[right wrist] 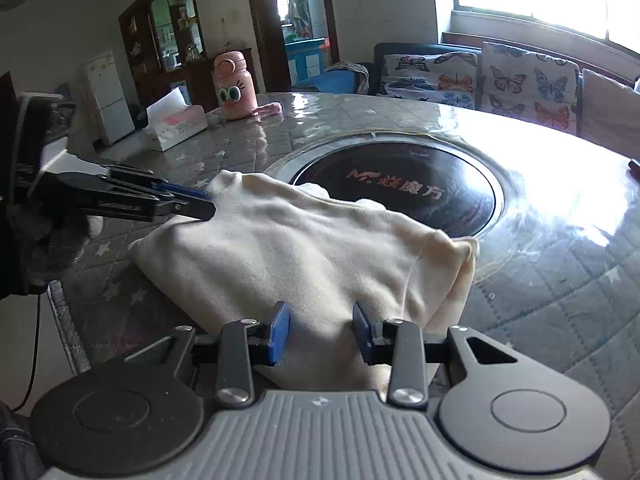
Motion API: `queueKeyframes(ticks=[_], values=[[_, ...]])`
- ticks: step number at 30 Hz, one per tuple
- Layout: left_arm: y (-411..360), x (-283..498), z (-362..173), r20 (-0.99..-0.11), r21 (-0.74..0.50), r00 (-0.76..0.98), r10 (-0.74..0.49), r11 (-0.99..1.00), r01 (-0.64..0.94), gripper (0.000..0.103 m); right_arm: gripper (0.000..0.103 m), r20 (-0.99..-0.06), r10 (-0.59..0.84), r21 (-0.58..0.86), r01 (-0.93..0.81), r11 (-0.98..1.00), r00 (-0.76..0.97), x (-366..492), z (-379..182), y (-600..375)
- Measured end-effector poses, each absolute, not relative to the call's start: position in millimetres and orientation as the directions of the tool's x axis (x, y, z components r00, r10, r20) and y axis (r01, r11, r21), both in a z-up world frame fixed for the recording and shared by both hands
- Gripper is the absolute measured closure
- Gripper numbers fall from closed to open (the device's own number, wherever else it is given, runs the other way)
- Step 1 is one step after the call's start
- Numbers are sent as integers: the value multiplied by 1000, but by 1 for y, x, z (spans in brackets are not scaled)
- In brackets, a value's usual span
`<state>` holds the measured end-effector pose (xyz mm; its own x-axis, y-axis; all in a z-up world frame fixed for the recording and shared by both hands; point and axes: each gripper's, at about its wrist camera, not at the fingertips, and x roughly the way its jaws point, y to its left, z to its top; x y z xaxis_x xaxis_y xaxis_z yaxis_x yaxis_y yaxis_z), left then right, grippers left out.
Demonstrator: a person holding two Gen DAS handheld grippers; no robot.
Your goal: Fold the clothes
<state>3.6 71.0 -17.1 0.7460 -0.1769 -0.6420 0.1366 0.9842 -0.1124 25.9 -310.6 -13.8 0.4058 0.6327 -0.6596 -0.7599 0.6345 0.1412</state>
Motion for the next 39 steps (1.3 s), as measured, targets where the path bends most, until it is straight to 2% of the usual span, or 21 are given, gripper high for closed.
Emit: queueKeyframes(ticks=[6, 11, 15, 21, 24, 30, 35, 37, 39], values=[[74, 12, -5, -595, -131, 780, -195, 981, 145, 81, 68, -643, 644, 165, -745, 646, 416, 45, -3, -309], [76, 31, -11, -615, -123, 770, -171, 985, 121, 81, 68, -634, 621, 170, -701, 693, 461, 75, -5, -304], [83, 37, -22, -639, -120, 754, -148, 989, 92, 81, 68, -671, 570, 172, -649, 741, 474, 93, -20, -306], [85, 33, -19, -627, -129, 764, -150, 988, 88, 81, 69, -641, 599, 228, -625, 746, 480, 99, -18, -318], [85, 30, -18, -626, -129, 768, -138, 989, 73, 81, 69, -665, 577, 220, -614, 758, 474, 104, -27, -316], [90, 13, -9, -605, -120, 790, -99, 992, 33, 80, 68, -633, 581, 211, -608, 765, 512, 98, -19, -322], [95, 11, -12, -624, -142, 778, -74, 990, -20, 70, 67, -629, 543, 213, -549, 808, 555, 102, -19, -336], [96, 11, -14, -633, -154, 770, -76, 988, -30, 60, 67, -638, 537, 239, -521, 819, 551, 105, -23, -342], [95, 12, -16, -641, -159, 764, -77, 987, -34, 60, 67, -646, 535, 258, -504, 824, 544, 106, -27, -346]])
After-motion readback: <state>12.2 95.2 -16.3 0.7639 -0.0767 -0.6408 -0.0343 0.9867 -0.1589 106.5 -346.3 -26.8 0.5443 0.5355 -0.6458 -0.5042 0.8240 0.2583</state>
